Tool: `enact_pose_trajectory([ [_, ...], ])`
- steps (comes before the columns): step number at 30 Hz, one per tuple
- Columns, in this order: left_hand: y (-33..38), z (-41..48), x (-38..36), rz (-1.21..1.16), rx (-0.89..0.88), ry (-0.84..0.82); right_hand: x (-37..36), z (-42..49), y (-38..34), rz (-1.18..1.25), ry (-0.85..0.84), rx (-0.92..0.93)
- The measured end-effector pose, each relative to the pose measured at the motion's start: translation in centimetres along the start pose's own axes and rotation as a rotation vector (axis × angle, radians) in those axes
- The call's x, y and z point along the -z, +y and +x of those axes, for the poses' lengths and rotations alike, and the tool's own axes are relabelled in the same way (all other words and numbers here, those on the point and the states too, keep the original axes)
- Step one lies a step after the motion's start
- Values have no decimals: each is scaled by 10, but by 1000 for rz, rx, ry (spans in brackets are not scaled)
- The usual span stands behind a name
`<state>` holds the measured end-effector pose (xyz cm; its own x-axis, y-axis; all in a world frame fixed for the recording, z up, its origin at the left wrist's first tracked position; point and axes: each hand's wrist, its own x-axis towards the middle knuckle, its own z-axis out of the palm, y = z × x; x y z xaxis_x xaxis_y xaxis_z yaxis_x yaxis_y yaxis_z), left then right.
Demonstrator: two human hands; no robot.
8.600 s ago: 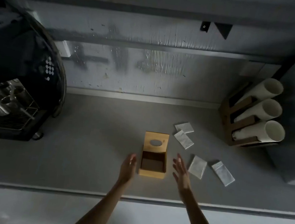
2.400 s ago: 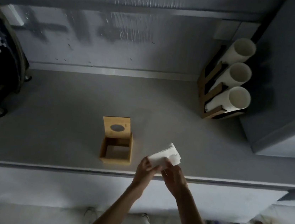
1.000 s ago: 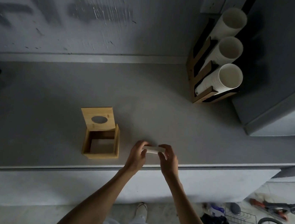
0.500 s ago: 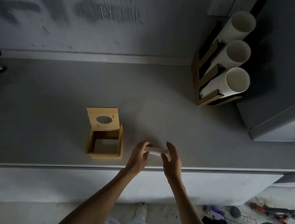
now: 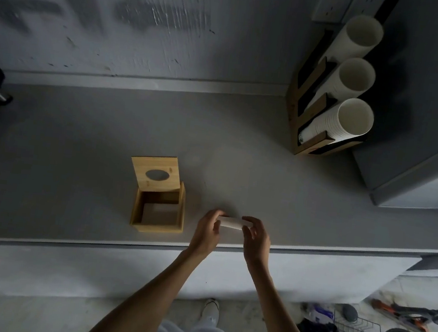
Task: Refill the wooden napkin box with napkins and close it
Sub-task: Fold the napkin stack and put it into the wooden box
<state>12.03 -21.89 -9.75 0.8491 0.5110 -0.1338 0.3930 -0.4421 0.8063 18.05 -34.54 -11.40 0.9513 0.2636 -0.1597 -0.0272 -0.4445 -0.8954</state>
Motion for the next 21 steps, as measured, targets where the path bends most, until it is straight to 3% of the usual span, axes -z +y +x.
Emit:
enact_pose_trajectory([
  [14,-8,-4,3,-18,12,1,20,2,7,-19,-88,-6],
  [21,8,8,26,-379,187,-81,36,17,-12,150,-120,-125],
])
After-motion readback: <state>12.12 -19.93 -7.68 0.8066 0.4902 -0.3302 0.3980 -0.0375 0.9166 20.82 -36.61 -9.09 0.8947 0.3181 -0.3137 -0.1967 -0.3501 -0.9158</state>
